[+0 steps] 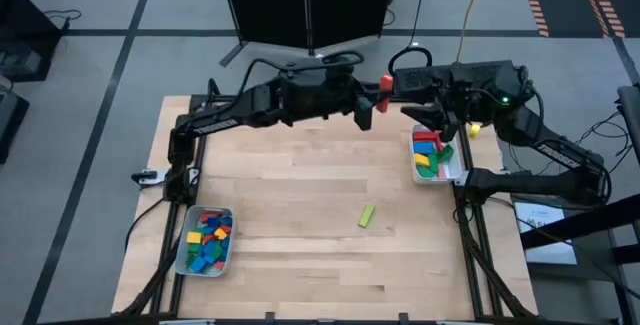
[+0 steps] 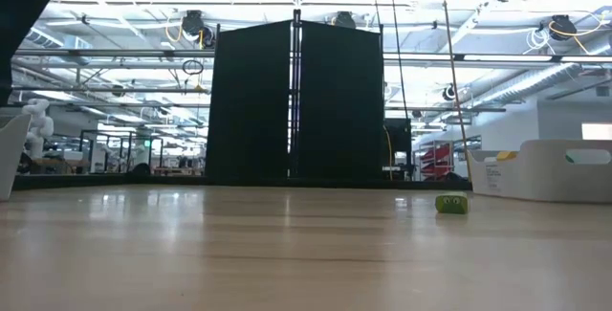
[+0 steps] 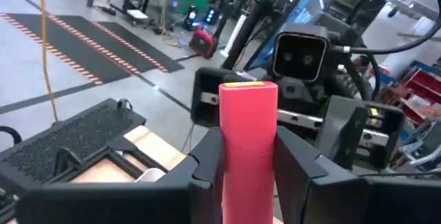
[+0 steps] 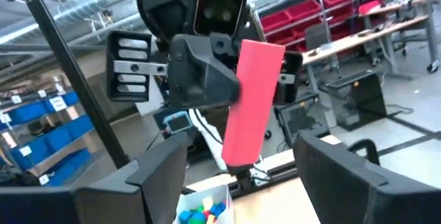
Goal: Sort blocks by size
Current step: Put the orange block into the white bin
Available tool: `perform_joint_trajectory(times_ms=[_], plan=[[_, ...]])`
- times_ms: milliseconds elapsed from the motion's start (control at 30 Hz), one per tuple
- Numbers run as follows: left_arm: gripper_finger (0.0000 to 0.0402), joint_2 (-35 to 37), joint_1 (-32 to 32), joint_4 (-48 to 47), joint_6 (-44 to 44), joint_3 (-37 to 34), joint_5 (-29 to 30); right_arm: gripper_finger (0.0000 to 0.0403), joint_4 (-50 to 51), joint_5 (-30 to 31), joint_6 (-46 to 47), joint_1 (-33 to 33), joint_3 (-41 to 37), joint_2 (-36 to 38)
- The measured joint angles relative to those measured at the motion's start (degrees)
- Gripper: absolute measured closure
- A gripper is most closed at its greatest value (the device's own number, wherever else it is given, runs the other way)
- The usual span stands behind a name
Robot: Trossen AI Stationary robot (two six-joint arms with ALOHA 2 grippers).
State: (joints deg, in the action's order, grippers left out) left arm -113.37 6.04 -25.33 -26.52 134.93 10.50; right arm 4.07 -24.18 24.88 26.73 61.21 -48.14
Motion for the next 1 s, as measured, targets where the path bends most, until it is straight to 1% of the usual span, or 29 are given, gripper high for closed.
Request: perform_joint_trajectory(times_ms=[200, 267, 467, 600, 1000], plan=[[0.0321, -0.5, -0.4, 1.8, 0.5, 0.1, 0.0, 0.0147, 0.0, 0.0, 0.1, -2.6, 0.0, -2.9], [0.0321, -0.7, -0.4, 1.8, 0.5, 0.0, -1.0, 0.0147, -0.1, 0.0, 0.0, -3.4, 0.0, -3.9], [0.0321, -0.6, -0.5, 2.3, 1.0, 0.0, -1.7, 0.0147, -4.5, 0.0, -0.4, -5.4, 0.0, -6.0], [0.0321, -0.6, -0.6, 2.8, 0.9, 0.0, -2.3, 0.0147, -6.3, 0.0, -0.6, -5.5, 0.0, -6.5], [0.0321, -0.6, -0.9, 4.0, 0.0, -0.2, -4.0, 0.0147, -7.1, 0.3, -2.6, -5.5, 0.0, -8.8]])
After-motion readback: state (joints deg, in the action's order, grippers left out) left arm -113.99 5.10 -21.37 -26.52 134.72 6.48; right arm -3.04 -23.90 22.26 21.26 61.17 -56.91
